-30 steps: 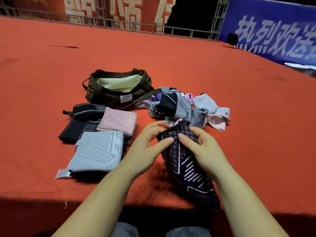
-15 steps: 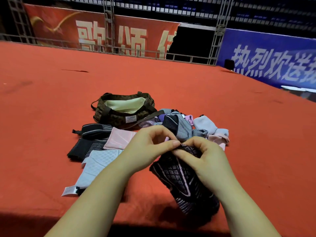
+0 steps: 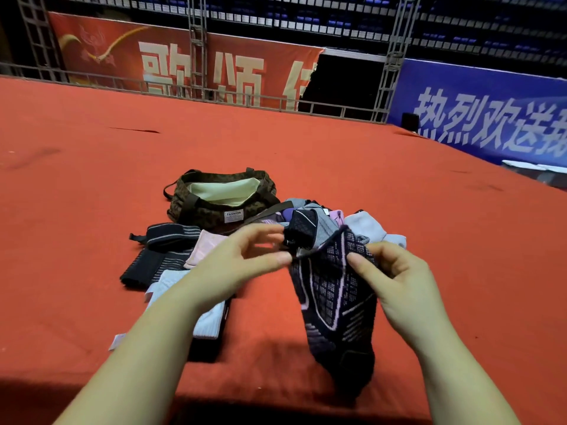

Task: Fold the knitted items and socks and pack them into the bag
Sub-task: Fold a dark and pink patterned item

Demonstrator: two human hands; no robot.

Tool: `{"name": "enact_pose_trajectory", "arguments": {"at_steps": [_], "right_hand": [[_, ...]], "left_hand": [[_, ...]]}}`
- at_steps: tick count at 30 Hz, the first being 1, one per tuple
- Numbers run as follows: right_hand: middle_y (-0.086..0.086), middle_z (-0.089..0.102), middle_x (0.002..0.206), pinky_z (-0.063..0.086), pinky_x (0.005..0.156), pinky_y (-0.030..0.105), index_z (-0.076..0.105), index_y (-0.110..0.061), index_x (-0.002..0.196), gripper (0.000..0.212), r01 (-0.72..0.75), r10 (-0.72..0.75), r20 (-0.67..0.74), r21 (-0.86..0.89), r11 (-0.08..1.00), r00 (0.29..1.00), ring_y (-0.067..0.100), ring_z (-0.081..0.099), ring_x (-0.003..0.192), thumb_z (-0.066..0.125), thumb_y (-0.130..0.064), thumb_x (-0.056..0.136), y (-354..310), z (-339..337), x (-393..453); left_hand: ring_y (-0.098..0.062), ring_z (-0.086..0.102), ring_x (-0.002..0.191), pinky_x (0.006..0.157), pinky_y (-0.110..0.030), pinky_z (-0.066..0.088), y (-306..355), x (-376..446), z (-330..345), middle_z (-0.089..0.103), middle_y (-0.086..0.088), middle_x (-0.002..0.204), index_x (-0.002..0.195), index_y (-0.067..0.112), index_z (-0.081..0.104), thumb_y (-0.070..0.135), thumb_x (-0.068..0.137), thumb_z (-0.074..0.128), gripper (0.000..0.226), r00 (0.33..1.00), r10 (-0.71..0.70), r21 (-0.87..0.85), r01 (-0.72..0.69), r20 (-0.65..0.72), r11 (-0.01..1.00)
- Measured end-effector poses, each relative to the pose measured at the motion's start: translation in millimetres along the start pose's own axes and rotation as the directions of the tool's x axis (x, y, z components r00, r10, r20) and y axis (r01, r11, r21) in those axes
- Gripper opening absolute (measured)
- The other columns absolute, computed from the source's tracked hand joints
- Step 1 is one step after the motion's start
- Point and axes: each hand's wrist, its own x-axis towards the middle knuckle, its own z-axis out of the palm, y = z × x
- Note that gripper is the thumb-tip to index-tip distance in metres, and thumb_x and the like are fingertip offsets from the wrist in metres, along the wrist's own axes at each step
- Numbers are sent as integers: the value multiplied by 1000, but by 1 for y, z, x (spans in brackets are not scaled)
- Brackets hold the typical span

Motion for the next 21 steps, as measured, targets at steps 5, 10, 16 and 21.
{"name": "enact_pose_trajectory", "arguments": {"at_steps": [5,10,16,21], "right_hand": [[-5,70,76,48,69,15,64,-9,88,5,12,-25,98,129,992,995,4,61,72,59,-6,87,-2,1,-2],[-7,72,79,48,67,11,61,-9,96,13,-70,40,120,252,965,992,2,65,76,63,-12,84,1,-3,-7],[-14,71,77,46,66,9,68,-15,89,11,-16,16,7,118,993,1000,-2,64,73,69,-20,79,3,-1,-1],[-14,71,81,47,66,14,66,-14,92,22,-91,71,104,200,976,992,0,62,77,50,-29,90,7,-3,7]], "left_hand": [[-2,65,92,85,-22,49,-26,5,33,72,8,101,117,23,59,37,64,73,56,972,-194,-132,212,136,968],[-21,65,86,78,-30,52,-30,10,47,72,-9,94,93,10,68,16,69,70,25,994,-108,-454,87,-19,887],[-24,63,88,81,-36,51,-11,6,53,69,-18,100,105,-2,64,14,87,61,24,996,23,-345,-51,-83,937],[-17,65,76,67,-25,53,-5,8,45,71,-10,88,93,8,67,19,95,48,22,995,-39,-382,1,-92,924]]}}
